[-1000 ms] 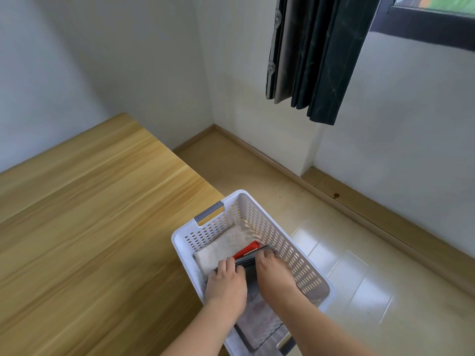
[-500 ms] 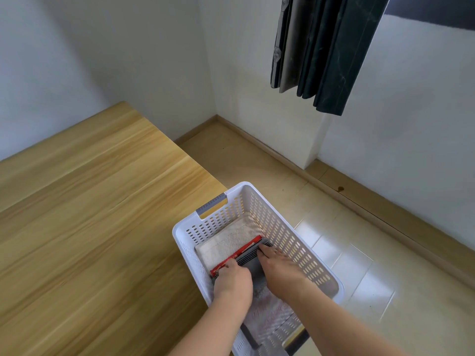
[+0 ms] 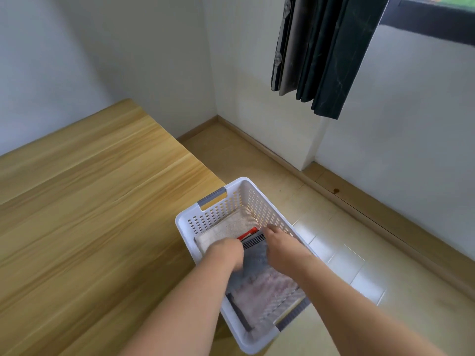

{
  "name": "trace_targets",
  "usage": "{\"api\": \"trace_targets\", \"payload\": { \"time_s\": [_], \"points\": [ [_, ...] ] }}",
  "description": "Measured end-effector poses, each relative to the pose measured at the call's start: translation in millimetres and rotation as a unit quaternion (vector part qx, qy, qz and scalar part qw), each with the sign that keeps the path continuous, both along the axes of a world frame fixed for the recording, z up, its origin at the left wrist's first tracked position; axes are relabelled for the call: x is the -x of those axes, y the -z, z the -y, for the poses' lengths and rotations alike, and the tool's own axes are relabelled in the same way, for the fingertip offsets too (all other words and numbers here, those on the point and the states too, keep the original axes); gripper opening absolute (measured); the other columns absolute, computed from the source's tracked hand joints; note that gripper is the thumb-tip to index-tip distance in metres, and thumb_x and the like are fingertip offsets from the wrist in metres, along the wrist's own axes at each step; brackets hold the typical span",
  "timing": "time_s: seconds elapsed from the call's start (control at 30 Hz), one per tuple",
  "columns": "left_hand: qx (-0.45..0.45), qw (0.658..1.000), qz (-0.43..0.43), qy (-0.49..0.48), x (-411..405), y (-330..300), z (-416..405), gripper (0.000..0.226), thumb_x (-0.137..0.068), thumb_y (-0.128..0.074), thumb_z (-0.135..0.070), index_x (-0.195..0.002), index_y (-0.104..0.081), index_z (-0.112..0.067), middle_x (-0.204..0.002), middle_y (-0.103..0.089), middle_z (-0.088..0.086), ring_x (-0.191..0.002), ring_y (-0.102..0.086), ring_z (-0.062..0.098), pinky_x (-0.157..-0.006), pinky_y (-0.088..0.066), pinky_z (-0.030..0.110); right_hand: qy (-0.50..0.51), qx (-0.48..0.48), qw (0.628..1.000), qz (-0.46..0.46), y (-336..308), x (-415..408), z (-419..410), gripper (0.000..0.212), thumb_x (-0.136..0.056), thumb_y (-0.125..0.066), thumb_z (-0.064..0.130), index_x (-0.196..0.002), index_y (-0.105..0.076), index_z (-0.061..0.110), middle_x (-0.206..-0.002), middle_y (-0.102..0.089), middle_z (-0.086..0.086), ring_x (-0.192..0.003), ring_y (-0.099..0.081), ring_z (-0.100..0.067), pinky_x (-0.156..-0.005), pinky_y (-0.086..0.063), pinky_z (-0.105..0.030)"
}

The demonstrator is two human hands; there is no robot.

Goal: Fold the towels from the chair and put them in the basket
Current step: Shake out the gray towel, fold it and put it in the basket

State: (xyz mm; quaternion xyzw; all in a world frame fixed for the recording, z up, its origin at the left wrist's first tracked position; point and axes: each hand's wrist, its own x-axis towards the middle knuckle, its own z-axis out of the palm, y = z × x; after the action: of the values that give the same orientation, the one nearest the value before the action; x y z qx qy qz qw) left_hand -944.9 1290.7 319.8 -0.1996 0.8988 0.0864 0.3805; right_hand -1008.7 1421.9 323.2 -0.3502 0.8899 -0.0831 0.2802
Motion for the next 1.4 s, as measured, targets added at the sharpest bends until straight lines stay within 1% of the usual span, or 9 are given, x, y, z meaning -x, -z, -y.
{"api": "trace_targets", "payload": {
  "time_s": [0.13, 0.33, 0.5, 0.67, 0.8, 0.97, 1.1, 1.27, 1.4],
  "points": [
    [0.014, 0.991, -0.129, 0.005, -16.4, -43.1, 8.2, 0.024, -0.096, -0.048, -0.028, -0.108, -0.061, -0.013, -0.110, -0.062, 0.007, -0.096, -0.058, 0.026, -0.077, -0.047, 0.036, 0.014, 0.048, 0.998, -0.032, -52.0, -14.7, -23.9, 0.045, -0.089, -0.043, 0.004, -0.134, -0.042, 0.007, -0.140, -0.038, -0.005, -0.124, -0.048, -0.025, -0.098, -0.043, -0.036],
    [0.099, 0.930, -0.341, 0.090, -53.0, -89.1, 3.5, 0.034, -0.098, -0.040, -0.035, -0.123, -0.048, -0.015, -0.134, -0.048, 0.003, -0.127, -0.042, 0.024, -0.105, -0.036, 0.036, 0.071, 0.120, 0.986, -0.087, -106.6, -43.6, -50.3, 0.049, -0.093, -0.046, 0.010, -0.141, -0.035, 0.008, -0.146, -0.037, -0.006, -0.126, -0.045, -0.023, -0.101, -0.036, -0.028],
    [0.108, 0.881, -0.446, 0.116, -73.5, -129.2, 8.4, 0.043, -0.098, -0.041, -0.039, -0.133, -0.043, -0.015, -0.136, -0.046, 0.002, -0.126, -0.041, 0.022, -0.108, -0.030, 0.032, 0.077, 0.166, 0.975, -0.123, -138.4, -69.3, -38.7, 0.049, -0.091, -0.051, 0.011, -0.139, -0.038, 0.005, -0.142, -0.041, -0.008, -0.128, -0.042, -0.024, -0.103, -0.032, -0.025],
    [0.105, 0.860, -0.490, 0.094, -111.8, -165.4, 28.8, 0.047, -0.096, -0.047, -0.035, -0.136, -0.044, -0.010, -0.138, -0.047, 0.006, -0.128, -0.040, 0.025, -0.109, -0.030, 0.034, 0.093, 0.196, 0.965, -0.145, -166.5, -103.0, -16.2, 0.047, -0.091, -0.051, 0.010, -0.136, -0.041, 0.004, -0.139, -0.045, -0.009, -0.127, -0.042, -0.024, -0.101, -0.034, -0.026],
    [0.115, 0.854, -0.499, 0.099, -154.0, -184.3, 54.5, 0.053, -0.097, -0.047, -0.035, -0.144, -0.035, -0.014, -0.145, -0.038, 0.002, -0.133, -0.033, 0.021, -0.112, -0.023, 0.030, 0.106, 0.209, 0.959, -0.159, -187.8, -138.6, 7.1, 0.050, -0.091, -0.049, 0.012, -0.140, -0.038, 0.009, -0.142, -0.043, -0.005, -0.128, -0.043, -0.023, -0.101, -0.038, -0.028],
    [0.117, 0.844, -0.517, 0.082, -238.5, -204.0, 105.6, 0.056, -0.097, -0.045, -0.037, -0.146, -0.030, -0.014, -0.149, -0.034, 0.003, -0.136, -0.029, 0.021, -0.115, -0.023, 0.031, 0.128, 0.224, 0.951, -0.172, -211.8, -222.2, 49.8, 0.047, -0.094, -0.047, 0.013, -0.139, -0.037, 0.007, -0.144, -0.039, -0.006, -0.125, -0.045, -0.023, -0.098, -0.044, -0.032],
    [0.111, 0.840, -0.522, 0.096, -315.9, -214.2, 151.5, 0.054, -0.097, -0.045, -0.035, -0.145, -0.031, -0.015, -0.148, -0.035, 0.002, -0.136, -0.030, 0.020, -0.113, -0.025, 0.031, 0.133, 0.223, 0.949, -0.181, -219.9, -303.5, 84.8, 0.047, -0.094, -0.048, 0.015, -0.139, -0.038, 0.008, -0.144, -0.040, -0.003, -0.129, -0.041, -0.021, -0.100, -0.037, -0.029],
    [0.109, 0.845, -0.522, 0.046, -398.6, -222.7, 201.2, 0.054, -0.097, -0.048, -0.035, -0.144, -0.035, -0.013, -0.148, -0.037, 0.003, -0.136, -0.032, 0.021, -0.113, -0.028, 0.033, 0.109, 0.224, 0.948, -0.199, -234.6, -374.1, 122.9, 0.055, -0.092, -0.049, 0.015, -0.144, -0.033, 0.010, -0.147, -0.038, -0.002, -0.132, -0.039, -0.021, -0.101, -0.036, -0.029],
    [0.124, 0.843, -0.523, 0.029, -445.0, -226.0, 233.2, 0.052, -0.096, -0.050, -0.035, -0.141, -0.039, -0.012, -0.146, -0.041, 0.005, -0.135, -0.035, 0.022, -0.112, -0.030, 0.034, 0.103, 0.221, 0.957, -0.157, -236.1, -407.3, 157.0, 0.059, -0.091, -0.048, 0.016, -0.146, -0.029, 0.009, -0.151, -0.033, -0.002, -0.134, -0.036, -0.022, -0.104, -0.034, -0.032]
  ]
}}
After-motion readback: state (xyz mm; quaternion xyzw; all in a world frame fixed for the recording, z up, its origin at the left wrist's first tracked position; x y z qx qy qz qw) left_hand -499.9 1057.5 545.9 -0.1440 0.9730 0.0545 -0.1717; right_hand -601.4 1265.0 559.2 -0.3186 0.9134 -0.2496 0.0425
